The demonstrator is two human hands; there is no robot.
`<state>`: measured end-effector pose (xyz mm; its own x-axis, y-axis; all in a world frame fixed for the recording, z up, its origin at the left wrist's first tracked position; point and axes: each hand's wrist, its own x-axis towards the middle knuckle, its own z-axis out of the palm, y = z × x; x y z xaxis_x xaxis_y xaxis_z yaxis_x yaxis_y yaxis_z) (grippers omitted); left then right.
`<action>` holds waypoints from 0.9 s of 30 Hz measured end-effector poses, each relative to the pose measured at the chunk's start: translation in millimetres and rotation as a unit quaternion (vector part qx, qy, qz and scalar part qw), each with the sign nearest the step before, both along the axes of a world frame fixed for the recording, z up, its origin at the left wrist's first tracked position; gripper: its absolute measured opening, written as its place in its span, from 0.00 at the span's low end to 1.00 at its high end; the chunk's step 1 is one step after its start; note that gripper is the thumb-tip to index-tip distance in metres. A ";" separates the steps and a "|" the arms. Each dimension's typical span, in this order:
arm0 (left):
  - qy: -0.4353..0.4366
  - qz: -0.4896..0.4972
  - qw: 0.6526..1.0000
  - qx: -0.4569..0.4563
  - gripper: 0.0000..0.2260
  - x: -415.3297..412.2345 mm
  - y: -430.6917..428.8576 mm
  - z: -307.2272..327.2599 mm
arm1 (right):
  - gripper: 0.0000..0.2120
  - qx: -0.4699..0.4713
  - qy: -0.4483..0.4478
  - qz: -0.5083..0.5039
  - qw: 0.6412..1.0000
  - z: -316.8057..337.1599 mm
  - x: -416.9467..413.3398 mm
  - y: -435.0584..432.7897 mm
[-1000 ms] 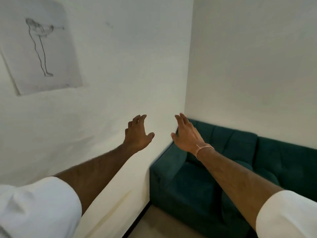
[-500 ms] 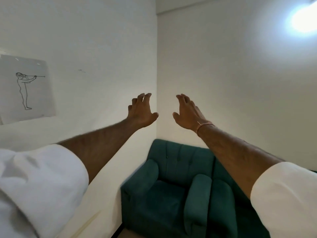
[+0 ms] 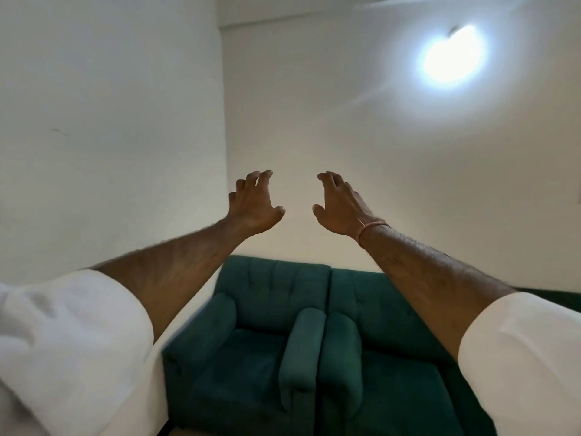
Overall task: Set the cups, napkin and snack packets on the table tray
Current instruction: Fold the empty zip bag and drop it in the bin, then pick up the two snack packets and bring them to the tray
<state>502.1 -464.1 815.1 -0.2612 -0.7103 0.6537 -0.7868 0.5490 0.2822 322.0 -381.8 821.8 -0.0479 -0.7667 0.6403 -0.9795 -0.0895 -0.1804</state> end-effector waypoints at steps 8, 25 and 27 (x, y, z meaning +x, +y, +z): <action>-0.003 -0.107 0.992 0.064 0.38 -103.8 16.7 -65.2 | 0.32 0.060 -0.030 -0.112 0.991 -60.7 -96.6 63.0; -0.145 -0.271 0.921 0.239 0.37 -422.6 199.6 -355.8 | 0.32 0.216 -0.175 -0.315 0.907 -330.8 -393.7 303.1; -0.169 -0.291 0.904 0.262 0.36 -467.4 234.1 -400.9 | 0.31 0.239 -0.203 -0.336 0.888 -374.4 -428.8 341.8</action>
<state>34.7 -230.1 414.2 -0.8126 -0.5773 0.0794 -0.4978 0.7585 0.4205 -106.8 -40.0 447.4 -0.7502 -0.6571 0.0744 -0.6282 0.6731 -0.3902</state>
